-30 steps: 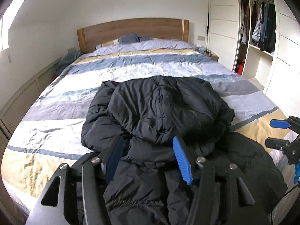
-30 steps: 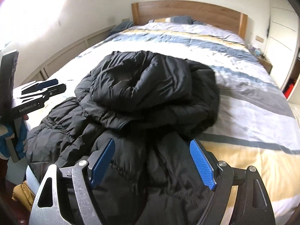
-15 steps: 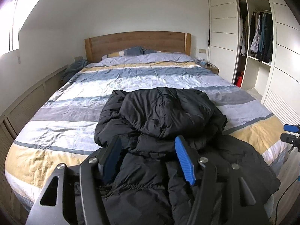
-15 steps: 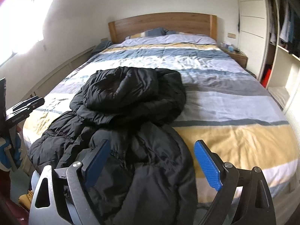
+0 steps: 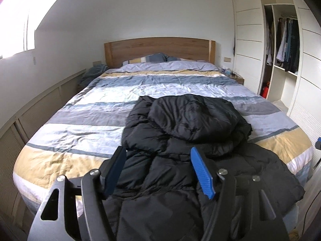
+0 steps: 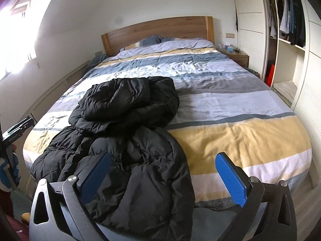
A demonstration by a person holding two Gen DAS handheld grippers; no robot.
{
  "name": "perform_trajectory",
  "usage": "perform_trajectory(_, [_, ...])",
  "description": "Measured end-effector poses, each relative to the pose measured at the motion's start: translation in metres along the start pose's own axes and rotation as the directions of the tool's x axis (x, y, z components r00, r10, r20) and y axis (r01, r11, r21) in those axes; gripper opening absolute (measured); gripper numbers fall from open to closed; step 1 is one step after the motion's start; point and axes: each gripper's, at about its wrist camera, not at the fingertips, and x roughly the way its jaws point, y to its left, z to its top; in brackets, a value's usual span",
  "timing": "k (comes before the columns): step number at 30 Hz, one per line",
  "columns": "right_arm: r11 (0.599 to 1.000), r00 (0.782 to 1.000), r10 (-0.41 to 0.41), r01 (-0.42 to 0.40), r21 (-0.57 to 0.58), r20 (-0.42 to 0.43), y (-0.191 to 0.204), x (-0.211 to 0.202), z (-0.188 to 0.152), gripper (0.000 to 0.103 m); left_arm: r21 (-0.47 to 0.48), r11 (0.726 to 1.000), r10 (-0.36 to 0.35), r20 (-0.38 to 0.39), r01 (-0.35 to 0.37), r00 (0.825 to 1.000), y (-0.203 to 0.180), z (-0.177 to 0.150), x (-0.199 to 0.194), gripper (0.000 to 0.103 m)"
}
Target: Fold large clothes
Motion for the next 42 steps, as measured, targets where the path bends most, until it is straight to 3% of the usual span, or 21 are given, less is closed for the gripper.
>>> perform_trajectory(10, [0.999, 0.999, -0.038, 0.038, 0.036, -0.007, -0.017, -0.001, -0.01, 0.103, -0.04, 0.995, 0.092, -0.018, -0.093, 0.996, 0.044, -0.015, -0.006, 0.066])
perform_trajectory(22, [0.997, 0.998, -0.061, 0.063, 0.054, -0.028, -0.028, 0.0, -0.017, 0.103, -0.087, 0.974, 0.203, -0.069, -0.208, 0.977, 0.101, -0.034, -0.004, 0.066])
perform_trajectory(42, [0.993, 0.976, -0.107, 0.113, 0.019, -0.191, -0.023, 0.04, -0.037, 0.103, -0.121, 0.963, 0.211, -0.216, -0.241, 0.953, 0.144, -0.086, 0.039, 0.067])
